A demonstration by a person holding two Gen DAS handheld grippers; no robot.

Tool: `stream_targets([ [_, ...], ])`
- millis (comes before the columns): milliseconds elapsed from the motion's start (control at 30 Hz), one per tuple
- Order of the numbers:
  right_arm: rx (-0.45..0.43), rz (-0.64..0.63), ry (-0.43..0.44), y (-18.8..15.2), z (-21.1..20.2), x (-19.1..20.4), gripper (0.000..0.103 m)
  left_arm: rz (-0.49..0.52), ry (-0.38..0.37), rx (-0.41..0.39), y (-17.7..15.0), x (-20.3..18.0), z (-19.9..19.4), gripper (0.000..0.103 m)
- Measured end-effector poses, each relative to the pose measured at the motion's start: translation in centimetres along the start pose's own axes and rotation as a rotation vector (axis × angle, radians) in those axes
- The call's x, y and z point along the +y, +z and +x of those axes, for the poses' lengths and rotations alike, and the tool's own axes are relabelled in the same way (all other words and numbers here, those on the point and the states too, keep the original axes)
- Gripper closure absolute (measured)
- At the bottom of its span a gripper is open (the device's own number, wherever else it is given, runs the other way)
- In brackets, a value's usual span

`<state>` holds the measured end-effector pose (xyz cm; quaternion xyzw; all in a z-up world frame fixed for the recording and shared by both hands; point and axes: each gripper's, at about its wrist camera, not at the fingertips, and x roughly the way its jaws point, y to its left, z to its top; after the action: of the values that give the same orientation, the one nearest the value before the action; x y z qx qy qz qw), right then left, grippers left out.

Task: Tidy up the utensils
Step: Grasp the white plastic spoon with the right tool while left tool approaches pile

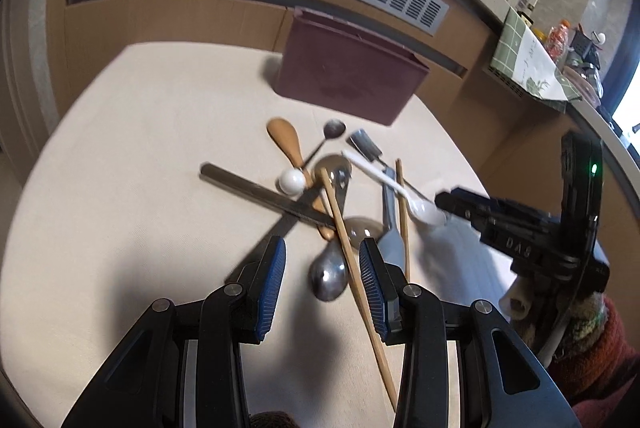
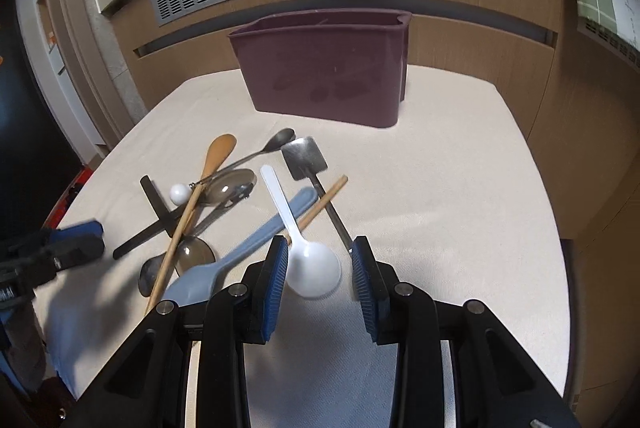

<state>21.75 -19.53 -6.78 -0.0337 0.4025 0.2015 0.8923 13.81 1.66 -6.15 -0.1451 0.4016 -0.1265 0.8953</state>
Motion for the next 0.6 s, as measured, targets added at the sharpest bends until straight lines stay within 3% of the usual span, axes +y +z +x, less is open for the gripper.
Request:
stream_targets([
  [100,-0.004,-0.025,0.01,0.6,-0.4,0.7,0.071,0.015,-0.002,-0.002,0.0,-0.2,0.1,0.063],
  [233,0.023,-0.084,0.007,0.9,0.4,1.5,0.071,-0.002,0.05,-0.019,-0.1,0.5,-0.2,0.063],
  [367,0.09,-0.13,0.034,2.1,2.2,2.1,0.073,-0.058,0.078,-0.042,-0.1,2.4,-1.2,0.063],
  [600,0.131,-0.214,0.047,4.2,6.2,3.9,0.075,-0.077,0.097,-0.045,-0.4,3.4,-1.5,0.063],
])
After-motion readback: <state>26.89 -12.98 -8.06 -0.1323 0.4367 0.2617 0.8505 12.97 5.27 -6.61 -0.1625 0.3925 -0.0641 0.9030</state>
